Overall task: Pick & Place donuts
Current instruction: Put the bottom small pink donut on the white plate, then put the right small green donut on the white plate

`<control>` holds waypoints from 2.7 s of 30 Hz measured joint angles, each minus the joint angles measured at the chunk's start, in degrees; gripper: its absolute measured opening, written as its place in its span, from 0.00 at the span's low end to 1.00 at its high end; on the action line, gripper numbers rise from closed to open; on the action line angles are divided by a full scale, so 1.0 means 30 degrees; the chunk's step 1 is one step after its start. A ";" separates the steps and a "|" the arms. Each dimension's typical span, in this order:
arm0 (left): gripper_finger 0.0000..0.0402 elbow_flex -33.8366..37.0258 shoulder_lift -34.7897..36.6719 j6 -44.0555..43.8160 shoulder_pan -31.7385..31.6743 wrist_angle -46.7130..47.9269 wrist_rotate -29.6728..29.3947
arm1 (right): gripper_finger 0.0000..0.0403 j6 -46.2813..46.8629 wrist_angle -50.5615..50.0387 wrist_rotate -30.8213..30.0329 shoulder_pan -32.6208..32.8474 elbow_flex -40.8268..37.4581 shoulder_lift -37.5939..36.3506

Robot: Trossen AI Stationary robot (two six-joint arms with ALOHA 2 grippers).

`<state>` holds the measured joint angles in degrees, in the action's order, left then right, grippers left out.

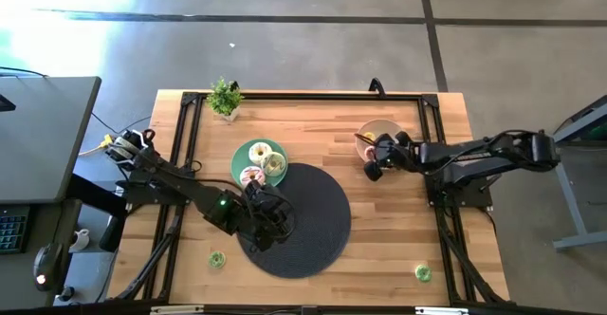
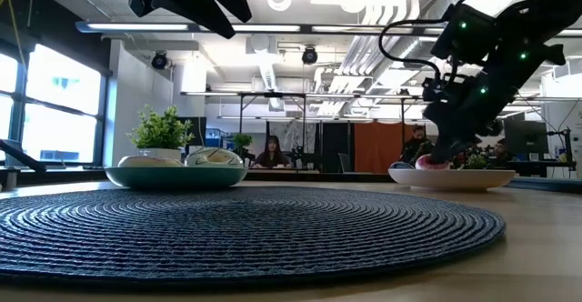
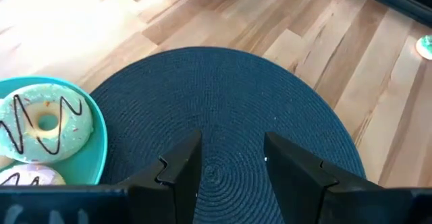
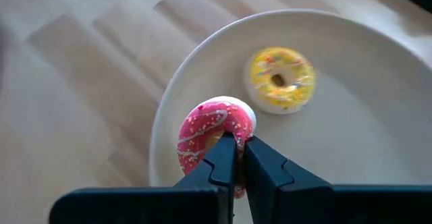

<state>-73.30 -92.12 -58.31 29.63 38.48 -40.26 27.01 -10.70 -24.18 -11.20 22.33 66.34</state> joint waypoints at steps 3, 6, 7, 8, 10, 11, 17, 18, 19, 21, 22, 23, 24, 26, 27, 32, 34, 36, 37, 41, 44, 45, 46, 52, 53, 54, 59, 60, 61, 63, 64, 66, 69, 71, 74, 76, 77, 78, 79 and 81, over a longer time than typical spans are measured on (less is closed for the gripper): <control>0.40 0.0000 0.0000 -0.0005 -0.0007 -0.0007 0.0382 | 0.10 -0.1477 0.0123 0.0557 -0.0033 0.0000 0.0010; 0.40 0.0000 0.0000 -0.0005 -0.0007 -0.0003 0.0468 | 0.17 -0.1838 0.0459 0.0913 -0.0038 0.0000 -0.0056; 0.40 0.0000 0.0000 -0.0005 -0.0007 -0.0007 0.0471 | 0.20 -0.1881 0.0540 0.1002 -0.0038 0.0000 -0.0135; 0.40 0.0000 0.0000 -0.0005 -0.0007 -0.0007 0.0471 | 0.22 -0.1874 0.0590 0.1053 -0.0038 0.0007 -0.0232; 0.40 0.0000 0.0000 -0.0005 -0.0007 -0.0003 0.0488 | 0.26 -0.1845 0.0584 0.1054 -0.0038 0.0007 -0.0498; 0.40 0.0000 0.0000 -0.0005 -0.0007 0.0007 0.0528 | 0.27 -0.1849 0.0573 0.1062 -0.0038 0.0007 -0.0675; 0.40 0.0000 0.0000 -0.0005 -0.0007 0.0029 0.0748 | 0.31 -0.1882 0.0394 0.1443 -0.0016 0.0007 -0.2760; 0.40 0.0000 0.0000 -0.0005 -0.0007 0.0036 0.0748 | 0.31 -0.1877 0.0315 0.1918 -0.0016 0.0011 -0.3242; 0.40 0.0000 0.0000 -0.0005 -0.0007 0.0034 0.0748 | 0.31 -0.1832 0.0172 0.2770 -0.0016 0.0040 -0.3752; 0.40 0.0000 0.0000 -0.0005 -0.0007 0.0036 0.0747 | 0.31 -0.1704 -0.0124 0.5843 0.0070 0.0044 -0.4812; 0.40 0.0000 0.0000 -0.0005 -0.0007 0.0036 0.0741 | 0.31 -0.1688 -0.0302 0.7890 0.0332 0.0044 -0.5251; 0.40 0.0000 0.0000 -0.0005 -0.0007 0.0036 0.0741 | 0.31 -0.1644 -0.0465 0.9968 0.0738 0.0044 -0.5645; 0.40 0.0000 0.0000 -0.0005 -0.0007 0.0036 0.0741 | 0.31 -0.1444 -0.0530 1.1830 0.1334 0.0044 -0.5989; 0.40 0.0000 0.0000 0.0000 -0.0007 0.0044 0.0741 | 0.31 -0.0620 -0.0471 1.4771 0.2874 0.0044 -0.6513; 0.40 0.0000 0.0000 0.0006 -0.0007 0.0044 0.0741 | 0.31 -0.0194 -0.0465 1.5769 0.3817 0.0044 -0.6686; 0.40 0.0000 0.0000 0.0024 -0.0007 0.0051 0.0530 | 0.31 0.2807 -0.0220 1.6328 0.9758 0.0044 -0.6559; 0.40 0.0000 0.0000 0.0031 -0.0007 0.0050 0.0301 | 0.31 0.3425 0.0228 1.4934 1.2337 0.0044 -0.6061; 0.40 0.0000 0.0000 0.0053 -0.0007 0.0051 0.0074 | 0.31 0.3452 0.1042 1.3667 1.4755 0.0044 -0.5324; 0.40 0.0000 0.0000 0.0057 -0.0007 0.0051 -0.0051 | 0.31 0.3409 0.1563 1.3277 1.5869 0.0044 -0.4888; 0.40 0.0000 0.0000 0.0060 -0.0007 0.0051 -0.0184 | 0.31 0.3072 0.3174 1.2864 1.9619 0.0044 -0.3037; 0.40 0.0000 0.0000 0.0060 -0.0007 0.0044 -0.0184 | 0.31 0.2906 0.3215 1.2626 2.1723 0.0044 -0.1852; 0.40 0.0000 0.0000 0.0046 -0.0007 0.0039 -0.0184 | 0.31 0.2920 0.3215 1.2342 2.2265 0.0044 -0.1500; 0.40 0.0000 0.0000 0.0020 -0.0007 0.0011 -0.0184 | 0.31 0.2978 0.3221 1.1879 2.2735 0.0044 -0.1118; 0.40 0.0000 0.0000 0.0009 -0.0007 -0.0015 -0.0131 | 0.31 0.4644 0.3129 0.9599 2.4197 0.0044 0.1229; 0.40 0.0000 0.0000 0.0009 -0.0007 -0.0029 -0.0126 | 0.31 0.5021 0.3088 0.9536 2.4335 0.0044 0.1642; 0.40 0.0000 0.0000 0.0007 -0.0007 -0.0057 -0.0120 | 0.31 0.5374 0.3106 0.9618 2.4461 0.0044 0.2016; 0.40 0.0000 0.0000 0.0002 -0.0007 -0.0433 0.0158 | 0.31 0.6441 0.3625 1.0770 2.5110 0.0044 0.3289; 0.40 0.0000 0.0000 0.0002 -0.0007 -0.0514 0.0158 | 0.31 0.6402 0.3604 1.0754 2.5255 0.0044 0.3450; 0.40 0.0000 0.0000 0.0002 -0.0007 -0.0525 0.0158 | 0.31 0.6349 0.3580 1.0564 2.5392 0.0074 0.3538; 0.40 0.0000 0.0000 -0.0001 -0.0007 -0.0520 0.0158 | 0.30 0.6453 0.3519 0.9960 2.5565 0.0080 0.3683; 0.40 0.0000 0.0000 -0.0002 -0.0007 -0.0521 0.0158 | 0.29 0.6438 0.3505 0.9763 2.5586 0.0080 0.3689; 0.40 0.0000 0.0000 -0.0004 -0.0007 -0.0520 0.0158 | 0.26 0.6417 0.3491 0.9412 2.5573 0.0080 0.3671; 0.40 0.0000 0.0000 -0.0005 -0.0007 -0.0525 0.0151 | 0.18 0.6431 0.3715 0.8856 2.5493 0.0054 0.3626; 0.40 0.0000 0.0000 -0.0005 -0.0007 -0.0520 0.0151 | 0.10 0.6405 0.4136 0.8491 2.5347 0.0022 0.3459; 0.40 0.0000 0.0000 -0.0008 -0.0007 -0.0527 0.0151 | 0.03 0.6246 0.4875 0.8486 2.4848 0.0015 0.2694; 0.40 0.0000 0.0000 -0.0160 -0.0014 -0.0533 0.0143 | 0.04 0.5994 0.5259 0.7948 2.4297 0.0015 0.1923; 0.40 0.0000 0.0000 -0.0210 -0.0014 -0.0549 0.0144 | 0.05 0.5894 0.5326 0.7390 2.3973 0.0015 0.1457; 0.40 0.0000 0.0000 -0.0217 -0.0007 -0.0603 0.0143 | 0.06 0.5669 0.5322 0.6778 2.3593 0.0015 0.0986; 0.40 0.0000 0.0000 -0.0224 -0.0007 -0.0673 0.0150 | 0.07 0.5319 0.5306 0.6267 2.3176 0.0015 0.0499; 0.40 0.0000 0.0000 -0.0228 -0.0007 -0.0850 0.0284 | 0.06 0.4261 0.4933 0.5581 2.2231 0.0029 -0.0412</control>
<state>-73.30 -92.12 -59.00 29.61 35.93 -39.41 39.79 4.10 -7.44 55.50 22.41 65.10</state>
